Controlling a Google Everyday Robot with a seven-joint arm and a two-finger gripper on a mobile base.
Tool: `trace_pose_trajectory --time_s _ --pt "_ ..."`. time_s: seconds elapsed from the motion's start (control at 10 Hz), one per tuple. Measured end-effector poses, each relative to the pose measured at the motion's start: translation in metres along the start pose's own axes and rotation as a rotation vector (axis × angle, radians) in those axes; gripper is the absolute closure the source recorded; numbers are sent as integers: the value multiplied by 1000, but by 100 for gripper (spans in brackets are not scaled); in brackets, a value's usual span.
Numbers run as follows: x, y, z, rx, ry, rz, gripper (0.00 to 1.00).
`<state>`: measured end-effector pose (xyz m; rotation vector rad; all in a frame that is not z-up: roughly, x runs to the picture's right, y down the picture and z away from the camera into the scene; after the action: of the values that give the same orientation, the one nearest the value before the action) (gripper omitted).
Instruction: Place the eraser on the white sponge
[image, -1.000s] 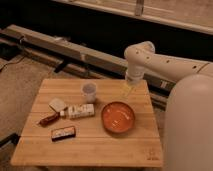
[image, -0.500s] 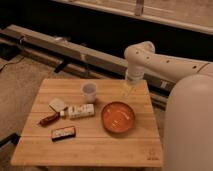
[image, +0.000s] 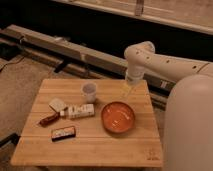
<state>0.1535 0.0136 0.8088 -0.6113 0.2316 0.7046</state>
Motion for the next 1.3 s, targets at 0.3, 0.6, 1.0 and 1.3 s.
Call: trace_pose_trajectory --time_s 0.3,0.6,1.0,1.3 --pt "-13 34 -2 11 -17 -113 20" --pt "-11 104 -6 8 -27 -249 20" --pt "-8 208 -1 -20 -19 -460 20" --pt "1 284 10 -37 3 -633 20"
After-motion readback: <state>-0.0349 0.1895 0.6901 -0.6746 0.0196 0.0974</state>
